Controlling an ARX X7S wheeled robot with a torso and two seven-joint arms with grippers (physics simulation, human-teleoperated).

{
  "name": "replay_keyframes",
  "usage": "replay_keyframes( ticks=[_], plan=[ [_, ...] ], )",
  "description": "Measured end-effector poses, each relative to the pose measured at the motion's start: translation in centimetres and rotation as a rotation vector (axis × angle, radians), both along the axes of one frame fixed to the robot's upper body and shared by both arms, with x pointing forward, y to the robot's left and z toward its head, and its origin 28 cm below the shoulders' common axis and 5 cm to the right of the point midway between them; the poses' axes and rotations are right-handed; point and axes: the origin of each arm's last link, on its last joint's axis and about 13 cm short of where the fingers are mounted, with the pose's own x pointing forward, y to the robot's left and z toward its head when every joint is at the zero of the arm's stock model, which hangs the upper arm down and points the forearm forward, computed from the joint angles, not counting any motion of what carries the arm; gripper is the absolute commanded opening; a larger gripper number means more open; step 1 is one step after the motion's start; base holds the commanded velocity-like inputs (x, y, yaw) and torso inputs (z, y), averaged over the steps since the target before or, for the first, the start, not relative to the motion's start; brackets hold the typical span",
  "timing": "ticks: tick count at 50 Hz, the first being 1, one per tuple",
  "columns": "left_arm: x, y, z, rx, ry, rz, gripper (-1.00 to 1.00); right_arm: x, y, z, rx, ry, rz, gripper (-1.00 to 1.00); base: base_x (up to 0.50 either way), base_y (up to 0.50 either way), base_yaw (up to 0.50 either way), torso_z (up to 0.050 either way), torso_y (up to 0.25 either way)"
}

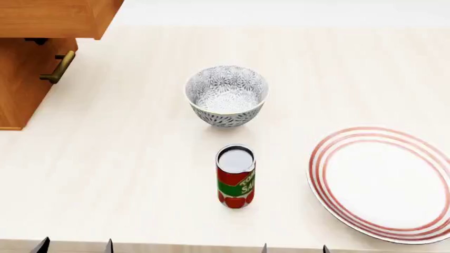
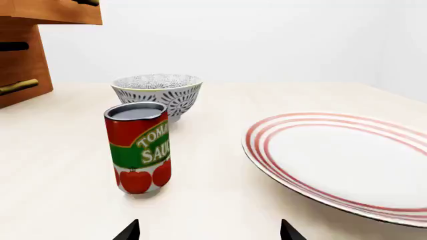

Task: Put the bowl on top of the cabinet.

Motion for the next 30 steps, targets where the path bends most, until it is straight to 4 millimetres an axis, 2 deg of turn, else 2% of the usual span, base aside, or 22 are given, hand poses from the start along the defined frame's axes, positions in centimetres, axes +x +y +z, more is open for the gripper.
replay_keyframes(
  ticks=[9,30],
  plan=[
    [-0.01,-0.01,0.01,0.002,-0.001,-0.001,1.00,0.02,0.02,-0.05,-0.012,0.006,-0.007,1.00,0.00,0.00,0.00,0.000,0.000],
    [-0.02,-0.08,-0.04,0.007,-0.001,-0.005,1.00,-0.01,0.03,-0.14,-0.038,0.011,0.006,1.00,0.00,0.49,0.00,0.000,0.000]
  ],
)
